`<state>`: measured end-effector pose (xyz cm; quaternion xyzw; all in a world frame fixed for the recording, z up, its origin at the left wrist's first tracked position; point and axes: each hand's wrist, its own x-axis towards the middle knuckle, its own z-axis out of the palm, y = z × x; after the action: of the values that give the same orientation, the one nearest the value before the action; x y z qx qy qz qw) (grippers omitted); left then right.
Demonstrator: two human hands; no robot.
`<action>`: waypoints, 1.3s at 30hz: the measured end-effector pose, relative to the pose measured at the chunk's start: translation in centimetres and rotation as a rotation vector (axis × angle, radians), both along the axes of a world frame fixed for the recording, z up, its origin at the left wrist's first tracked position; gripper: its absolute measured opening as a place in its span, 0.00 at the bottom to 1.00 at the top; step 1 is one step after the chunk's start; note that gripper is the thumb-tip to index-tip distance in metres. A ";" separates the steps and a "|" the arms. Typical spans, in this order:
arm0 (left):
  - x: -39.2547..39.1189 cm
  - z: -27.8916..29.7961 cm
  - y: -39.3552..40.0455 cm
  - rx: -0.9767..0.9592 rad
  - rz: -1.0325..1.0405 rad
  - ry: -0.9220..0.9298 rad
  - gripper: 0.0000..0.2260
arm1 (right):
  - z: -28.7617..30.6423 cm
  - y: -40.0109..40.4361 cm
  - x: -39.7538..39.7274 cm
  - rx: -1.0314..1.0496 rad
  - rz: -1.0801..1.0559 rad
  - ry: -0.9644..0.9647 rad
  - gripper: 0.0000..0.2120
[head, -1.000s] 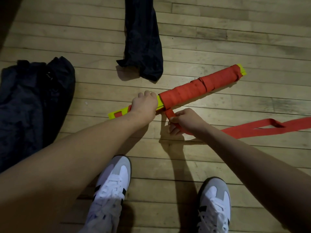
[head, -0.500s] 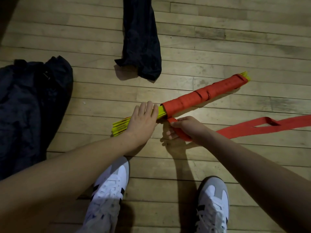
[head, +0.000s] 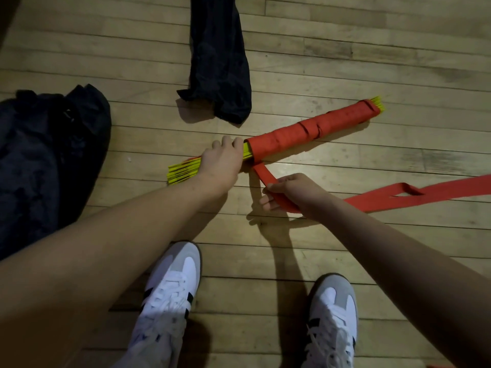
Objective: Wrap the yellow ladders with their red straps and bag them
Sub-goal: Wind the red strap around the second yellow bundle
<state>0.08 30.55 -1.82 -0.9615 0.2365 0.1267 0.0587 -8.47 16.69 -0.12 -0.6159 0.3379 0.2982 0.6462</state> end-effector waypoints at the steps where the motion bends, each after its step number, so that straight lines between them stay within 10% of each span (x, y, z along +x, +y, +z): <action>1: 0.0 0.0 0.1 0.009 -0.028 -0.027 0.22 | 0.1 0.0 0.0 0.031 -0.011 0.004 0.05; 10: -4.0 -1.9 2.1 -0.053 -0.283 -0.078 0.21 | -0.2 0.5 -0.7 0.147 -0.075 0.060 0.08; 39: 0.5 -0.2 -0.9 0.024 0.003 0.019 0.24 | -0.3 0.4 0.7 -0.060 -0.043 -0.071 0.10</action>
<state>0.60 29.65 -2.05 -0.9598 0.2342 0.1389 0.0678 -7.75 17.05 -0.40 -0.6378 0.3366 0.2519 0.6453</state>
